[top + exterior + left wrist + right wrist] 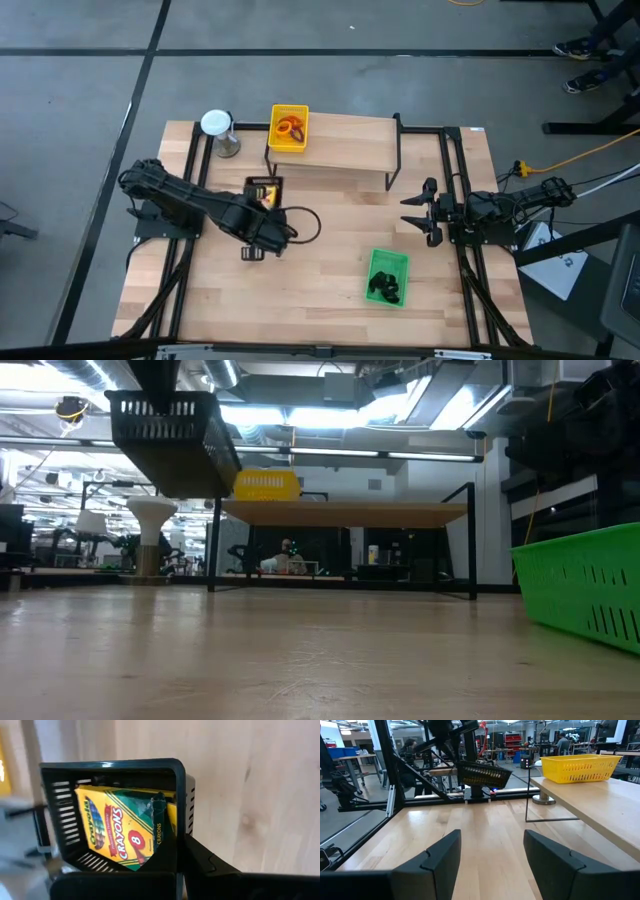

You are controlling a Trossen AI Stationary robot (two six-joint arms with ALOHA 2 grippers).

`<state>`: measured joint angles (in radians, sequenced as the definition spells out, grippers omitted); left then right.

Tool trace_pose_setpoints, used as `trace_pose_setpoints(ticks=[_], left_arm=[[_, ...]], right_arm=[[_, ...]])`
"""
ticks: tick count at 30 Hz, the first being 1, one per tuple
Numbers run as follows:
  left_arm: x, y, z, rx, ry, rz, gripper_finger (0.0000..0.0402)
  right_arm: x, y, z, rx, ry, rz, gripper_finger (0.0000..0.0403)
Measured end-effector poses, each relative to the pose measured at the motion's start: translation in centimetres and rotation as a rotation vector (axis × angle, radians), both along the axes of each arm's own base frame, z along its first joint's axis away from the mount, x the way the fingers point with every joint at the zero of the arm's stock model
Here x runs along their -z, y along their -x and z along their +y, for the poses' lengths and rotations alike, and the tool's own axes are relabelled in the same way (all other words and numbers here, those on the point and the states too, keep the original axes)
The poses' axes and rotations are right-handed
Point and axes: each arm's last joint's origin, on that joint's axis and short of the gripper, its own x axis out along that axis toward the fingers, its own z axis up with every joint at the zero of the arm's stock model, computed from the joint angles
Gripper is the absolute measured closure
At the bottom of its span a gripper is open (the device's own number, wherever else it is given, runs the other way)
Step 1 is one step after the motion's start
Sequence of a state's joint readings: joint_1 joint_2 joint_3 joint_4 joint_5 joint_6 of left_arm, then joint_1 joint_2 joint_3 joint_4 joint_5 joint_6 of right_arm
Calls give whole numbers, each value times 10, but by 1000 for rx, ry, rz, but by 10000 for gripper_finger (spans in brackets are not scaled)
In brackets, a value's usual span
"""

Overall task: Pick & Place Office Desk Supplies
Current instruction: Put the black bin with crayon boxes on the shelf

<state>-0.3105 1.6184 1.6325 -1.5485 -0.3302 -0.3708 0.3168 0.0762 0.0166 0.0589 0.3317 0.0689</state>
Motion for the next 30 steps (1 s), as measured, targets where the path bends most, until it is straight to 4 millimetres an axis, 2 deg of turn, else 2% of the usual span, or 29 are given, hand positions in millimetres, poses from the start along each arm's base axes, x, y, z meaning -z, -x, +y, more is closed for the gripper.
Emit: trace_pose_setpoints(ticks=[7, 20, 25, 30], left_arm=[[-1, -8, -9, 200, -13, -53, 398], [-7, -20, -10, 442, -103, -113, 398], [-34, -38, -4, 417, -24, -233, 398], [-79, -54, 10, 399, 0, -343, 398]], right_arm=[[0, 0, 0, 0, 0, 0, 184], [0, 0, 0, 0, 0, 0, 184], [0, 0, 0, 0, 0, 0, 184], [0, 0, 0, 0, 0, 0, 184]])
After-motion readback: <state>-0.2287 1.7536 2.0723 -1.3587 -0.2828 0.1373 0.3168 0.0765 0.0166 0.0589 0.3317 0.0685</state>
